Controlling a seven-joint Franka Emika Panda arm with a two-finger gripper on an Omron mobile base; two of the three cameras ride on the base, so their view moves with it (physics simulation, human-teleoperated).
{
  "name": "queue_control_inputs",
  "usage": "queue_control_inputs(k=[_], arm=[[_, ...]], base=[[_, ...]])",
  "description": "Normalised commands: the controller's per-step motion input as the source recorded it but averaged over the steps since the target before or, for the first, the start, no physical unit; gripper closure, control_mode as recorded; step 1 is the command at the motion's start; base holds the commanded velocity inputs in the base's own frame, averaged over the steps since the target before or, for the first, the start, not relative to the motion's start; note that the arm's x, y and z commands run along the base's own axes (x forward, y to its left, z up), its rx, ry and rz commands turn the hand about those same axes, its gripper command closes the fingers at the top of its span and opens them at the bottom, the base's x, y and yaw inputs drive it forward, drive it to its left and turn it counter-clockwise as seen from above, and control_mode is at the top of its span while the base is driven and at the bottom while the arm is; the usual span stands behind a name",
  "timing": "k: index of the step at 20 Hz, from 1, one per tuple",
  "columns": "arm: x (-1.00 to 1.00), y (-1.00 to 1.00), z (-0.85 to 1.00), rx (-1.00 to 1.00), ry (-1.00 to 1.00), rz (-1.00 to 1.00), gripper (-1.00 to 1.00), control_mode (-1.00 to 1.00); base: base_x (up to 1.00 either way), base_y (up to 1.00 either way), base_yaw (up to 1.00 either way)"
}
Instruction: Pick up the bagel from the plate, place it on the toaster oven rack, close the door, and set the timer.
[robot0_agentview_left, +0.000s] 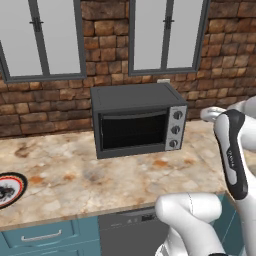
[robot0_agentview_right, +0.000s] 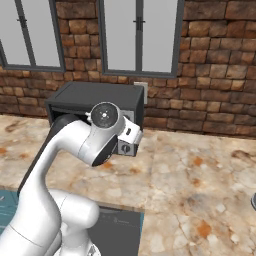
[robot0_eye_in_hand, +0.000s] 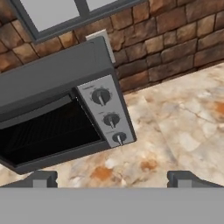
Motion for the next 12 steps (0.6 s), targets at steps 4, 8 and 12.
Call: queue_control_inputs(k=[4,8,12], arm=[[0.21,0.0,-0.02,0.0,0.0,0.0,-1.0,-1.0],[0.23,0.0,-0.02,0.0,0.0,0.0,-1.0,-1.0],[0.28,0.0,-0.03,0.0,0.0,0.0,-1.0,-1.0]], base=[[0.0,0.0,0.0],[0.0,0.0,0.0],[0.0,0.0,0.0]])
